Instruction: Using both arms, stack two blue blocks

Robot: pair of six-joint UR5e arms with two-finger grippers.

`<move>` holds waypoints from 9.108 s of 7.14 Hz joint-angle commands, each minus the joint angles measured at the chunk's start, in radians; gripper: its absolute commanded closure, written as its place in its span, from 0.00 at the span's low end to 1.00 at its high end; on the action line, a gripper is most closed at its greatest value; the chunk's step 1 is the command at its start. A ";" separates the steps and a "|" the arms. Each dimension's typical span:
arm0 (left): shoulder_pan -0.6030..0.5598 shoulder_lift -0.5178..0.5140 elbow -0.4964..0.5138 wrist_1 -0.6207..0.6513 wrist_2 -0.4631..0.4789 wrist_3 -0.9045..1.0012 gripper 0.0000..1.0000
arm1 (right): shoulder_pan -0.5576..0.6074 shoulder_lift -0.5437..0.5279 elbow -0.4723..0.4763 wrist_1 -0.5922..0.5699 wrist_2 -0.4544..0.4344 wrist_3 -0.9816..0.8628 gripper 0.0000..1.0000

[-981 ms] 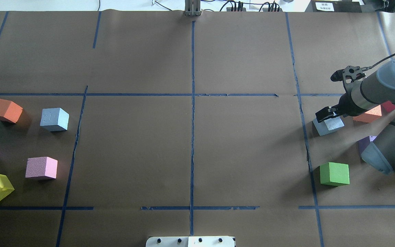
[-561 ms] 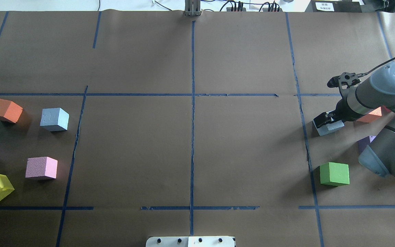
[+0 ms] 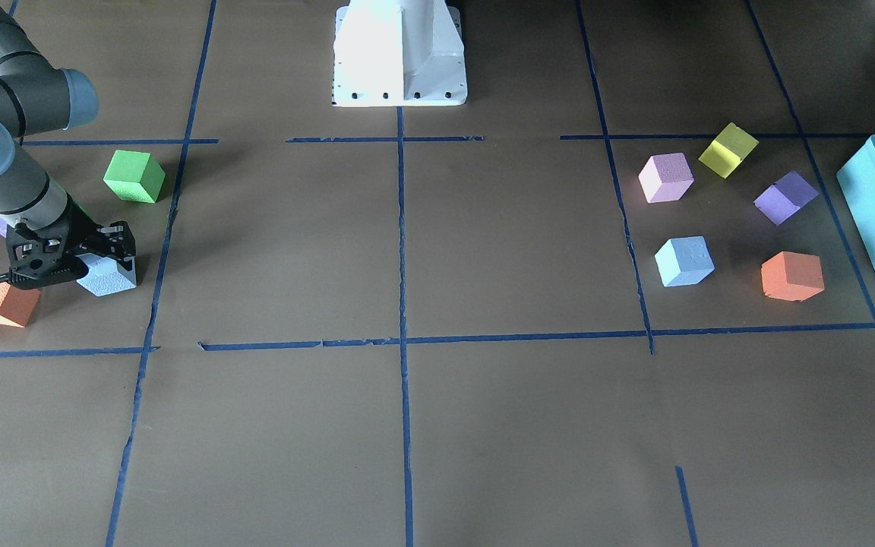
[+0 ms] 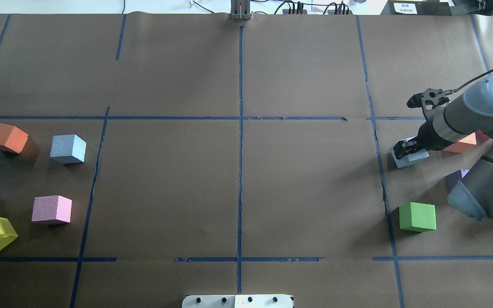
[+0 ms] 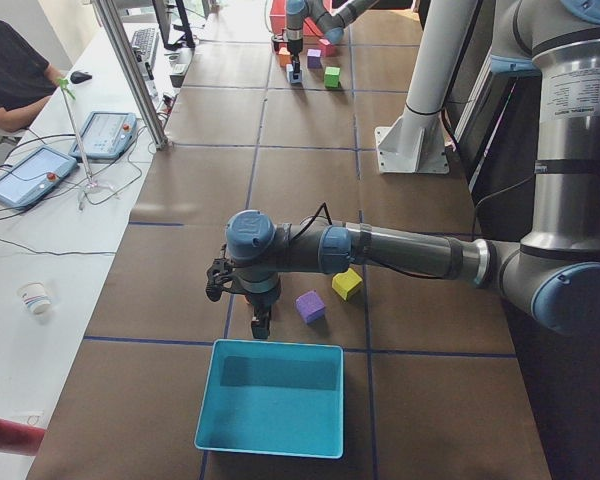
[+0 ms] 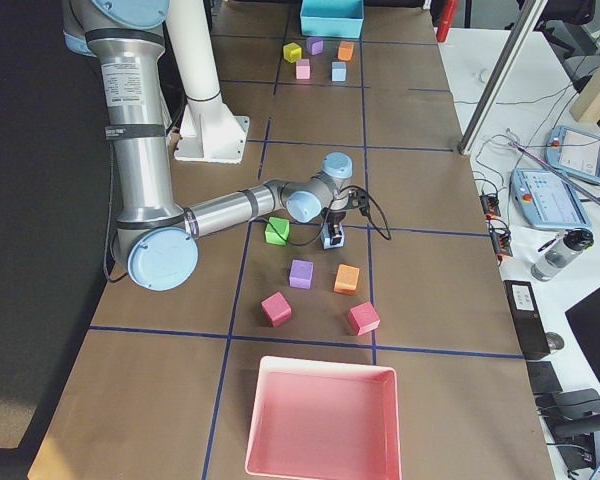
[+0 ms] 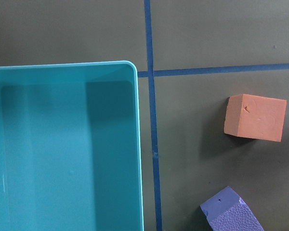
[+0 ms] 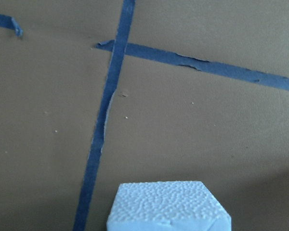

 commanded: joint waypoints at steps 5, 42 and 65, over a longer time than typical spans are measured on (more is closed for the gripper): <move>0.002 -0.003 0.000 0.002 0.002 0.000 0.00 | -0.032 0.523 -0.024 -0.538 0.022 0.171 0.99; 0.707 -0.140 -0.010 -0.579 0.331 -1.029 0.00 | 0.457 0.041 0.226 -0.576 0.223 -0.542 0.00; 0.935 -0.997 0.200 0.050 0.360 -1.120 1.00 | 0.664 -0.197 0.020 -0.248 0.351 -0.546 0.00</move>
